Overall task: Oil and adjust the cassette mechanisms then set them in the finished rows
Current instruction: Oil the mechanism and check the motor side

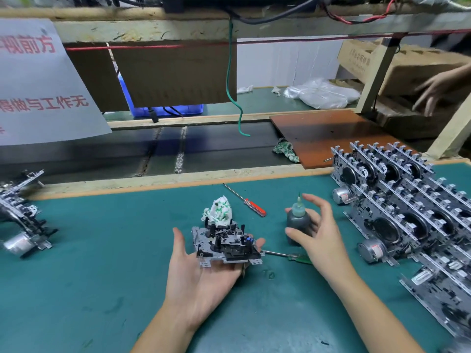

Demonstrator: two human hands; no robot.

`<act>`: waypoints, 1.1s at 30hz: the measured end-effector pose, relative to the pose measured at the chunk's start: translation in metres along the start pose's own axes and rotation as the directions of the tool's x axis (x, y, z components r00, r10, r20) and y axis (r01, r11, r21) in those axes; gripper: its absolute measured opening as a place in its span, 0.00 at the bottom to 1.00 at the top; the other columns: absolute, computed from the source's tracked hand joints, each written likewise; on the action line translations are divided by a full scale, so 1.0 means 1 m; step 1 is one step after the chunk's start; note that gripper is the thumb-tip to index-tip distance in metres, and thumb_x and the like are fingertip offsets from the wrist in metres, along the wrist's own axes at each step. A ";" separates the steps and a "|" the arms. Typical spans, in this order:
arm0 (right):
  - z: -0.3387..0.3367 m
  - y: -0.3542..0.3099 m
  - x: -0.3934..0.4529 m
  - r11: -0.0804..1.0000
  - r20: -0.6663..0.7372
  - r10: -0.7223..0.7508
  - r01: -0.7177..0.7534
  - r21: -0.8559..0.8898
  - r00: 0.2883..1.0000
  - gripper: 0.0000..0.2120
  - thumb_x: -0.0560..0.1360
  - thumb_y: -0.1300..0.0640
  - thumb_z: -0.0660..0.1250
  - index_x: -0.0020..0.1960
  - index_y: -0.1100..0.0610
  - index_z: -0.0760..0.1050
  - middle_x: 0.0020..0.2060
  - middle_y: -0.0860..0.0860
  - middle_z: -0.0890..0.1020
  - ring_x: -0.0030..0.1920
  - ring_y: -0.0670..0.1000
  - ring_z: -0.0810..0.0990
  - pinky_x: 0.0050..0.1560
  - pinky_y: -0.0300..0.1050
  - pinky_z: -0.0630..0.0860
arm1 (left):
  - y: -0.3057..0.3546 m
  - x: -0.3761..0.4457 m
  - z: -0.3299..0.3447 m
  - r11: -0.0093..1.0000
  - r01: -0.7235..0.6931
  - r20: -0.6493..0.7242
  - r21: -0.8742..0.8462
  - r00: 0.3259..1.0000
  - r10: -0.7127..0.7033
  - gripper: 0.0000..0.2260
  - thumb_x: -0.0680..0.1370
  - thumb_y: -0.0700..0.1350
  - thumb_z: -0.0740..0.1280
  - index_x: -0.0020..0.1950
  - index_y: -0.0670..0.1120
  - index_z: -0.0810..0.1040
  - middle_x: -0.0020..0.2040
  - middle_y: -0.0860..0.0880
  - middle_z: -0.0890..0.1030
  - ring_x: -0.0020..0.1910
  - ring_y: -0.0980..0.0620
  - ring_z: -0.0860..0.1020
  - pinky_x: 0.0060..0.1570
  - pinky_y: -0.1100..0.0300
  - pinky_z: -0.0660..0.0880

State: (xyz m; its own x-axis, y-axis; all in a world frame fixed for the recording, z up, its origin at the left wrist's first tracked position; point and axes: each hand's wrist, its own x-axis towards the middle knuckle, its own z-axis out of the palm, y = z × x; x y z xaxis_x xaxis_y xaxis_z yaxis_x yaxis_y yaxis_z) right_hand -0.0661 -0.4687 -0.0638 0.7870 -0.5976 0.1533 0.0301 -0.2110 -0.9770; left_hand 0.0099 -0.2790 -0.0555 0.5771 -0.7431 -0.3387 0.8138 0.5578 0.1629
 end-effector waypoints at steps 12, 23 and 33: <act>-0.001 -0.036 -0.047 0.457 0.286 -0.512 0.539 -0.707 0.810 0.15 0.70 0.57 0.66 0.56 0.54 0.76 0.45 0.45 0.80 0.42 0.43 0.77 0.37 0.37 0.74 | 0.019 -0.003 -0.006 0.739 0.235 0.080 0.632 0.928 -0.364 0.33 0.73 0.65 0.63 0.66 0.42 0.75 0.68 0.35 0.72 0.66 0.33 0.70 0.69 0.35 0.59; -0.027 -0.026 -0.067 0.398 0.484 0.014 0.439 -0.805 0.875 0.30 0.63 0.26 0.60 0.56 0.45 0.70 0.48 0.39 0.72 0.53 0.42 0.72 0.48 0.34 0.63 | 0.029 -0.008 -0.002 0.506 0.289 -0.137 0.813 0.939 -0.316 0.44 0.64 0.77 0.55 0.48 0.37 0.83 0.49 0.38 0.82 0.46 0.43 0.81 0.48 0.52 0.79; -0.022 -0.014 -0.082 0.328 0.398 -0.285 0.479 -0.815 0.872 0.23 0.69 0.31 0.56 0.37 0.50 0.72 0.30 0.40 0.70 0.33 0.45 0.74 0.28 0.37 0.65 | -0.001 -0.055 -0.020 -0.874 0.055 0.355 0.484 0.900 0.253 0.32 0.59 0.80 0.42 0.40 0.57 0.67 0.34 0.57 0.76 0.38 0.55 0.76 0.34 0.60 0.66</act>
State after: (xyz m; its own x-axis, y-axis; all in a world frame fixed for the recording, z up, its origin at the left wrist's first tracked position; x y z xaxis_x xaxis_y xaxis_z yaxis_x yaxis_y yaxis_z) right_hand -0.1450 -0.4338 -0.0597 0.9230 -0.1534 0.3528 -0.1156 -0.9853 -0.1261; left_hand -0.0234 -0.2315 -0.0555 0.7494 -0.6589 0.0651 -0.6464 -0.7069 0.2872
